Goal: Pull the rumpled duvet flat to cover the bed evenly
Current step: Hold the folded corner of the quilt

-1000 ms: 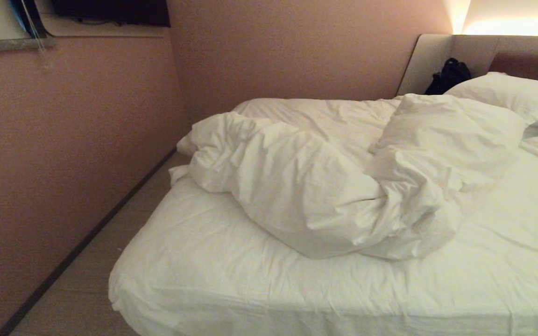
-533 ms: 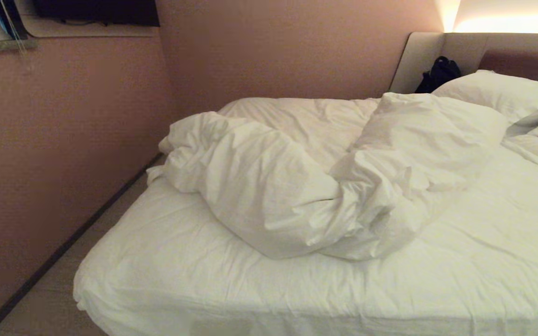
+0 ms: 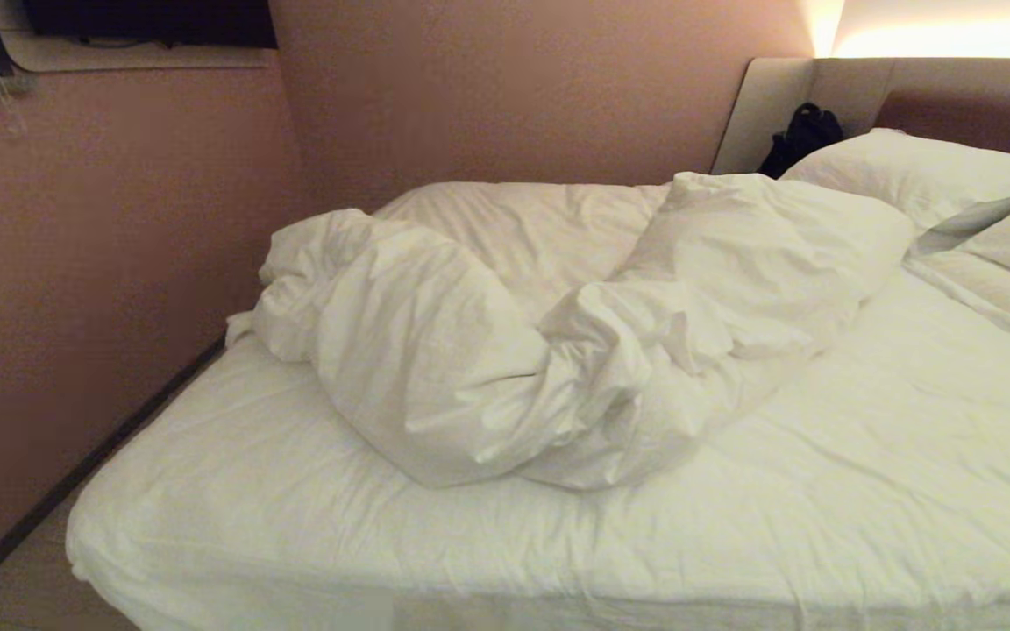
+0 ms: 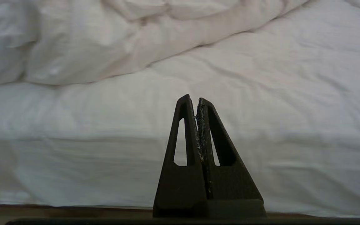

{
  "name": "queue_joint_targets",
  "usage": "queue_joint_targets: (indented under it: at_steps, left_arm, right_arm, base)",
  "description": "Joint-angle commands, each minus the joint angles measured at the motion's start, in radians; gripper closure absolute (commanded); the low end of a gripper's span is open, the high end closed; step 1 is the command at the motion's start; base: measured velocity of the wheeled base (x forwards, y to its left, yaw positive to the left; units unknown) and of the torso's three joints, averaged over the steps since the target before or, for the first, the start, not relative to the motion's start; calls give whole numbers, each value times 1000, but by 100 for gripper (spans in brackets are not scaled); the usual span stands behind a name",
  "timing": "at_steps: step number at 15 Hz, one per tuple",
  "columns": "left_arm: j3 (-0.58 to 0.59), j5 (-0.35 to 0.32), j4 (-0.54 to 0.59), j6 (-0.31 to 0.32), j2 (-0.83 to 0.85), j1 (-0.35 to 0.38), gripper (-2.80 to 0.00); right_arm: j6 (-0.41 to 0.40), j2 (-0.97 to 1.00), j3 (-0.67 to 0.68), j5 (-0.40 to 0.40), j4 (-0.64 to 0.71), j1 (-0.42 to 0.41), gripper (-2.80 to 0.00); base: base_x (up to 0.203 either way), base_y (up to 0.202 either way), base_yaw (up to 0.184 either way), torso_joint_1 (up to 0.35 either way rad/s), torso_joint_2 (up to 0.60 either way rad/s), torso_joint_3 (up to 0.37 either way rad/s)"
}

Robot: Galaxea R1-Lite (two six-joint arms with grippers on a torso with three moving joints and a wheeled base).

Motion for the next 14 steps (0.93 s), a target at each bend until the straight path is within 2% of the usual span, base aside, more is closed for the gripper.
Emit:
queue_joint_targets:
  at_steps: [1, 14]
  left_arm:
    - [0, 1, -1, -1, 1, 0, 0]
    - [1, 2, -2, 1, 2, 0, 0]
  right_arm:
    - [0, 1, 0, 0, 0, 1, 0]
    - [0, 1, 0, 0, 0, 1, 0]
  base:
    - [0, -192, 2, 2, 4, 2]
    - [0, -194, -1, 2, 3, 3]
